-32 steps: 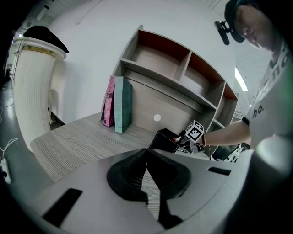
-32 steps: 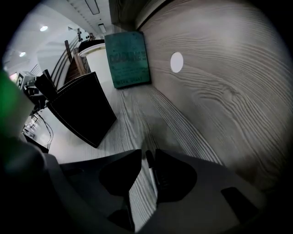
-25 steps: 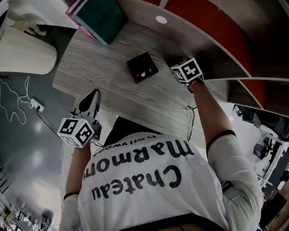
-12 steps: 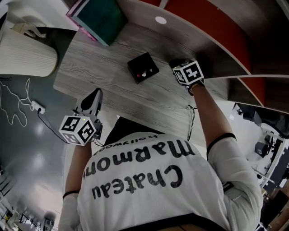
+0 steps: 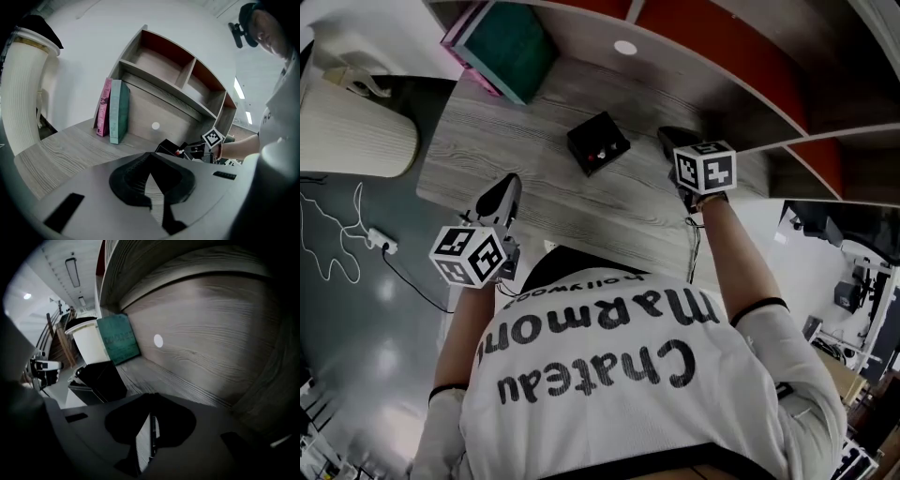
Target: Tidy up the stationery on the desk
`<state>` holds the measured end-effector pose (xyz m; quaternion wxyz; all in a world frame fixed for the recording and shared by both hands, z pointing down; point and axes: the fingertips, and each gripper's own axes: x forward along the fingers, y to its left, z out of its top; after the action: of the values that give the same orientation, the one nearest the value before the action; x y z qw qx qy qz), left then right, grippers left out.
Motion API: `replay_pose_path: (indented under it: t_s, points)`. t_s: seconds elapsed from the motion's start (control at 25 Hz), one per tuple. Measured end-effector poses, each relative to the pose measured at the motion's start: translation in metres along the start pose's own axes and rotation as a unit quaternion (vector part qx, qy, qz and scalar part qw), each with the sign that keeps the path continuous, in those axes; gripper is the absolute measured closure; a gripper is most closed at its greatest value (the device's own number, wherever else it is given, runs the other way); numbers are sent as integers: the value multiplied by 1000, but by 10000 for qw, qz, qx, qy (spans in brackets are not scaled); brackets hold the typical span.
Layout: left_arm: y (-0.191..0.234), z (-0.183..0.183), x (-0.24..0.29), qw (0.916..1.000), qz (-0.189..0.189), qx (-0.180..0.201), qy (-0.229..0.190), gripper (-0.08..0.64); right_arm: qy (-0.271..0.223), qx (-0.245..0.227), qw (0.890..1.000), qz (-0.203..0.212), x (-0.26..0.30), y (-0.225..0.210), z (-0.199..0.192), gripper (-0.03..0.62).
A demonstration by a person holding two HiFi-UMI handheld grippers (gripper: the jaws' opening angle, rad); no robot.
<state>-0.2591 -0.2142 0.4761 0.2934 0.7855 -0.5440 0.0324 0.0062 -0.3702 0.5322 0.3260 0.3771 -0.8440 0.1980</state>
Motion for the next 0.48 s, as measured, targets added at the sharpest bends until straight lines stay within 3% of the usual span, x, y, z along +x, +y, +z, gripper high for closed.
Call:
replay_pose_path:
  t_s: [0.24,0.48]
  points:
    - [3,14,8,9996,-245,129,-20,545,-951,893,9914,-55,-40,16,38,543]
    - [4,21,16,9984,-482,283,30,545,-1798,925,9793,-55,-72,43,82,543]
